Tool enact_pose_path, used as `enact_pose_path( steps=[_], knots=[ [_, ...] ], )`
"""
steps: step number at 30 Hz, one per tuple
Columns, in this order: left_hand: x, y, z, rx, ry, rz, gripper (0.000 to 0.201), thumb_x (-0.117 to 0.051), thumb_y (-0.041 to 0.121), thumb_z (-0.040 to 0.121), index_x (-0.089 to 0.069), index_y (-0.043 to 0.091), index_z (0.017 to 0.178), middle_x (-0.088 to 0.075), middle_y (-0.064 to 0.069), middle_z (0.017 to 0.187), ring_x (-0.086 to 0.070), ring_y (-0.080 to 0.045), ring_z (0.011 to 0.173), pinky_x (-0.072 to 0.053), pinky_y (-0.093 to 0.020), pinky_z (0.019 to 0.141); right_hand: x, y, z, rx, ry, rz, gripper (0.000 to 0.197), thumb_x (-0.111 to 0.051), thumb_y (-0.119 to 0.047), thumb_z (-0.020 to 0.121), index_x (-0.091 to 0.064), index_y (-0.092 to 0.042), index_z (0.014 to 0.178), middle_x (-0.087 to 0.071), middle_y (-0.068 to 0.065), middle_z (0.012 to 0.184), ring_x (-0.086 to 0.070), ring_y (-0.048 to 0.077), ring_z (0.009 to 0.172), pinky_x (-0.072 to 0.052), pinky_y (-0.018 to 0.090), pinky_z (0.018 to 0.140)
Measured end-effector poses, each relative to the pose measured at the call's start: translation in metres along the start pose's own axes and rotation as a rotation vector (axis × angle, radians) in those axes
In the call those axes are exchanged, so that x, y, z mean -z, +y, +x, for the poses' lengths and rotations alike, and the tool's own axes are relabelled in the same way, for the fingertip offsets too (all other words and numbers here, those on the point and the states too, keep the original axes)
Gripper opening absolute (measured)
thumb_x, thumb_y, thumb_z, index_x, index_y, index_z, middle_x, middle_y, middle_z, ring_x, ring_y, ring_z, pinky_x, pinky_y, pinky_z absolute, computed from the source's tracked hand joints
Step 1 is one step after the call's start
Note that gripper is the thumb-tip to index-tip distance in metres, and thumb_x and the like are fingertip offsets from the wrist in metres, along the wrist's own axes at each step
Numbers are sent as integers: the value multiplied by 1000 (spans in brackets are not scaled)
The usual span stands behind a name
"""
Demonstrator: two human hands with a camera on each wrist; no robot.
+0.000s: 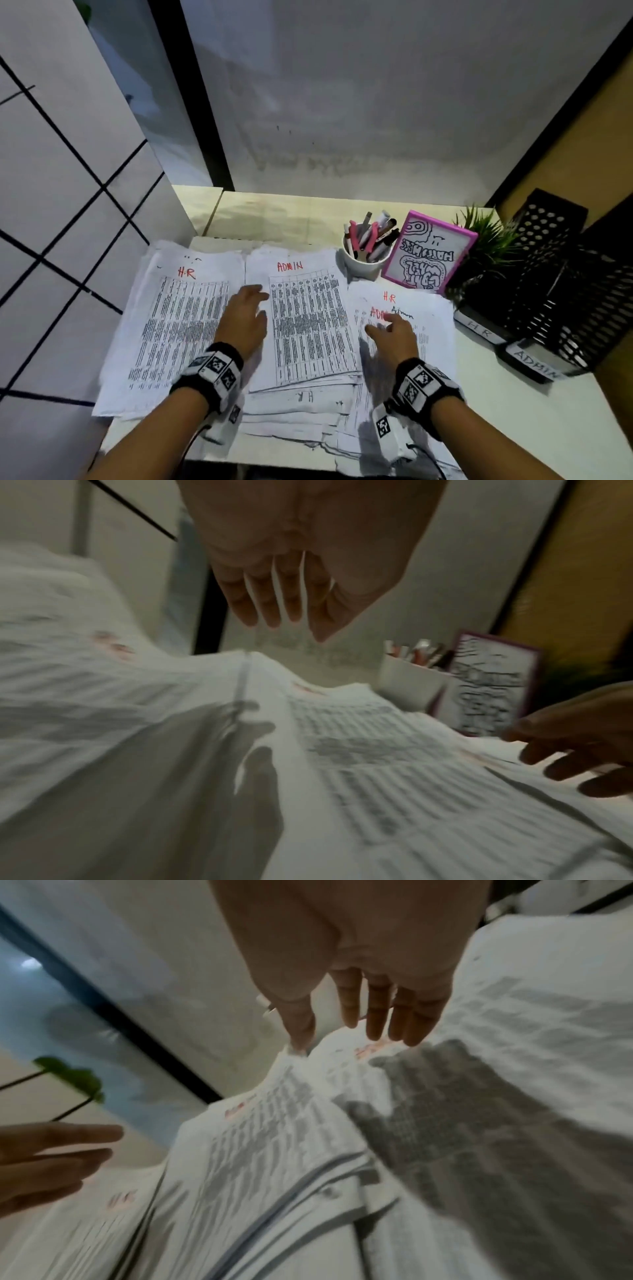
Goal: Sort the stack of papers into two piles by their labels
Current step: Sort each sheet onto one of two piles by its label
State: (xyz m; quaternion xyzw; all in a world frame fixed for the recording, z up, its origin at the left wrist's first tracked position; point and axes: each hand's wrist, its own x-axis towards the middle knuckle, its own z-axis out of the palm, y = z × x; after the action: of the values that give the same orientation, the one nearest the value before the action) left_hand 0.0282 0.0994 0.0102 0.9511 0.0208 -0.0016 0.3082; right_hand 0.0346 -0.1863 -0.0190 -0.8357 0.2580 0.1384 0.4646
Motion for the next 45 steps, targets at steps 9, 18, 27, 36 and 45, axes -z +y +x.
enact_pose_path(
  steps=[9, 18, 27, 36, 45],
  knots=[
    [-94, 109, -44, -273, -559, 338, 62, -55, 52, 86, -41, 17, 136, -38, -4, 142, -39, -28, 126, -37, -43, 103, 73, 93, -10, -368, 290, -162, 74, -70, -38, 69, -48, -12, 134, -38, 15, 130, -40, 38, 121, -42, 52, 99],
    [-118, 91, -59, -69, -644, 471, 79, -39, 8, 97, 8, 45, 148, 23, -10, 157, -1, -53, 141, -39, -53, 101, 56, 90, -12, -290, 313, -139, 51, -76, -19, 66, -55, -11, 112, -53, 13, 113, -50, 36, 108, -47, 47, 89],
    [-103, 77, -66, -163, -658, 497, 45, -38, 30, 98, -25, 21, 140, 9, -5, 160, -15, -48, 141, -48, -48, 94, 52, 96, 0, -262, 336, -165, 28, -68, -17, 56, -64, -13, 83, -56, 17, 96, -56, 39, 86, -55, 43, 74],
    [-104, 59, -66, -134, -585, 298, 49, -45, 41, 90, -28, 26, 134, -10, -1, 158, -32, -40, 134, -47, -43, 90, 95, 68, -46, 101, 201, 349, 18, -60, 14, 80, -59, -4, 81, -59, 14, 76, -51, 24, 70, -38, 28, 60],
    [-89, 107, -50, 7, -530, -349, 96, -40, 83, 74, -14, 28, 149, -23, 4, 157, -33, -14, 139, -32, -40, 113, 181, 62, -76, 119, 198, 525, 12, -65, 9, 81, -62, 10, 92, -64, 9, 60, -56, 20, 51, -47, 25, 48]
  ],
)
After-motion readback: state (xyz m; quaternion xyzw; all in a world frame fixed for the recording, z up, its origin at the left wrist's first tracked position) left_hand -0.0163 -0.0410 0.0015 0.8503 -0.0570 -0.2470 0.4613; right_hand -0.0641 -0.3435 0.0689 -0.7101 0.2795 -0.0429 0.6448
